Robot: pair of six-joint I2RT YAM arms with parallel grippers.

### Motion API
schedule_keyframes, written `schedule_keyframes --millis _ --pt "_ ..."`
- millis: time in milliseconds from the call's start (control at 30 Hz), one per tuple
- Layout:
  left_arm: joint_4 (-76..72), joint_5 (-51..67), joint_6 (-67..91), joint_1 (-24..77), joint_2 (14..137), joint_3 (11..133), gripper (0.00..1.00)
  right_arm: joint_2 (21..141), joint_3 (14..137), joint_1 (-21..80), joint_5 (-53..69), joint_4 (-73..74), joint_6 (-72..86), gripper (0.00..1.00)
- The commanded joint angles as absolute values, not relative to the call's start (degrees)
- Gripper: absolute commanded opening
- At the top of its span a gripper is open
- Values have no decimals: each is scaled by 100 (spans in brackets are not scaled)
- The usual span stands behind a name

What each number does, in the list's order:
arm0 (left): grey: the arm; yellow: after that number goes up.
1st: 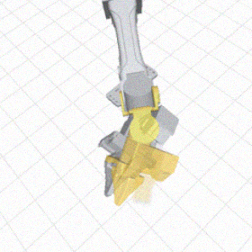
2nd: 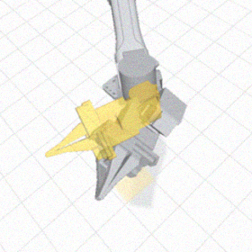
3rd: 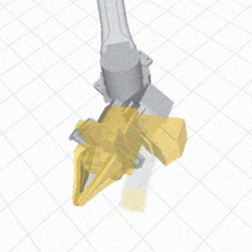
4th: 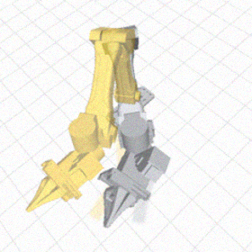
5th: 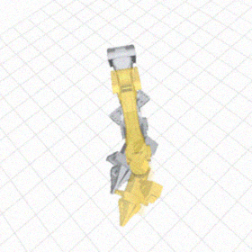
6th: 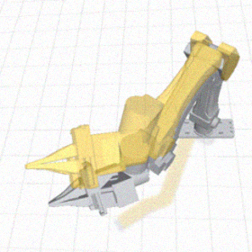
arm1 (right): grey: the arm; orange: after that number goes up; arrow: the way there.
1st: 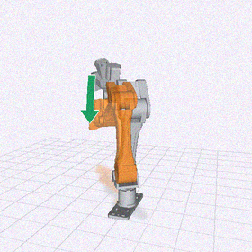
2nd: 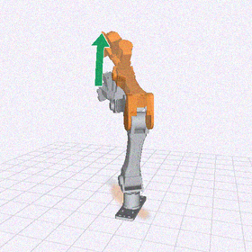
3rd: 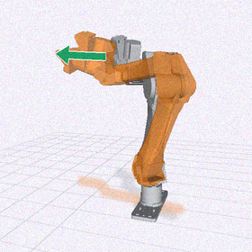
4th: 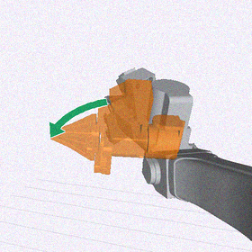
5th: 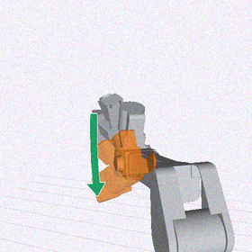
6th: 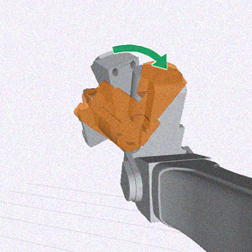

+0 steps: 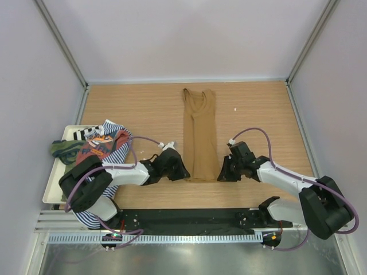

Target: Fold and stack the tank tops

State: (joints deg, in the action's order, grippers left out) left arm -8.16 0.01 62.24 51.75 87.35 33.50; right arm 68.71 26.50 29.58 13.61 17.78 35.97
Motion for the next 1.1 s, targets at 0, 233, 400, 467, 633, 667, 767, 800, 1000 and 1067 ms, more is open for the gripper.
schedule_keyframes --millis 0,233,400,467,633,667,767,800,1000,1067 --pt "-414 -184 6240 5256 8553 3252 14 6505 2663 3006 1178 1863 3674 8" --pt "-132 -246 6302 5344 8244 3243 3 6101 2830 3111 1143 2320 3656 1" --pt "-18 -246 6310 5370 8043 3348 0 5862 2953 3146 1108 2610 3639 1" --pt "219 -229 6311 5370 7946 3384 0 5792 3023 3146 1072 2733 3630 1" --pt "588 -334 6328 5370 7498 3463 0 5713 3269 3146 880 2970 3569 1" --pt "754 -377 6319 5370 7454 3541 0 5695 3313 3138 870 3049 3542 1" --pt "957 -352 6293 5379 7296 3638 0 5634 3498 3138 923 3164 3533 1" --pt "975 -299 6293 5379 7269 3656 0 5590 3576 3146 940 3181 3533 1" --pt "984 -97 6240 5370 7286 3797 0 5616 3761 3146 993 3270 3498 1" --pt "1037 -88 6214 5379 7330 3893 0 5660 3797 3146 984 3270 3480 1"
